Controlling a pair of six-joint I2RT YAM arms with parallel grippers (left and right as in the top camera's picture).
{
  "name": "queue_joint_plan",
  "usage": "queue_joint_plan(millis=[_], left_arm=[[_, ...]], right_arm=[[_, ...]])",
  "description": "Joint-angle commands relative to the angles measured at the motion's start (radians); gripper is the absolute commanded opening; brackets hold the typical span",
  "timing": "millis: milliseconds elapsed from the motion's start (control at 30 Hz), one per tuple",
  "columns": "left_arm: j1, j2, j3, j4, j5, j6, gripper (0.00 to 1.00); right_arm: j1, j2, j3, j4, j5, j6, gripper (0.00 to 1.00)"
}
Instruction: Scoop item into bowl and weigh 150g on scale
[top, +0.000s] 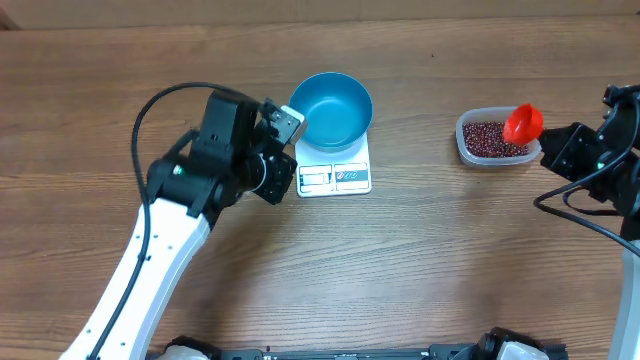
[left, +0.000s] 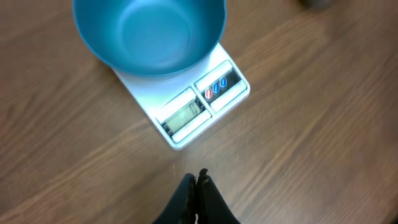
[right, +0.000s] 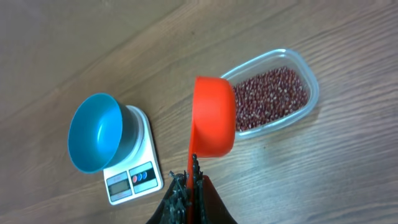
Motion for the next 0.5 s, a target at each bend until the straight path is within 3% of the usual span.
queue_joint_plan(millis=[0, 133, 300, 467], left_arm=[[0.006, -0.095, -0.090, 0.085, 0.012, -0.097, 0.07], [0.005, -0.122, -0.198, 0.194, 0.008, -0.108, 0.05], [0.006, -0.095, -0.266, 0.207, 0.003, 0.012, 0.04], [0.006, -0.068, -0.276, 0.212, -0.004, 0.024, 0.04]], right_arm=[[-0.003, -0.001, 0.030, 0.020, 0.011, -0.024, 0.04], [-0.003, 0.010, 0.030, 0.032, 0.025, -0.024, 0.04], [-0.003, 0.034, 0.030, 0.034, 0.025, -0.024, 0.04], [-0.003, 0.046, 0.030, 0.034, 0.025, -0.024, 0.04]])
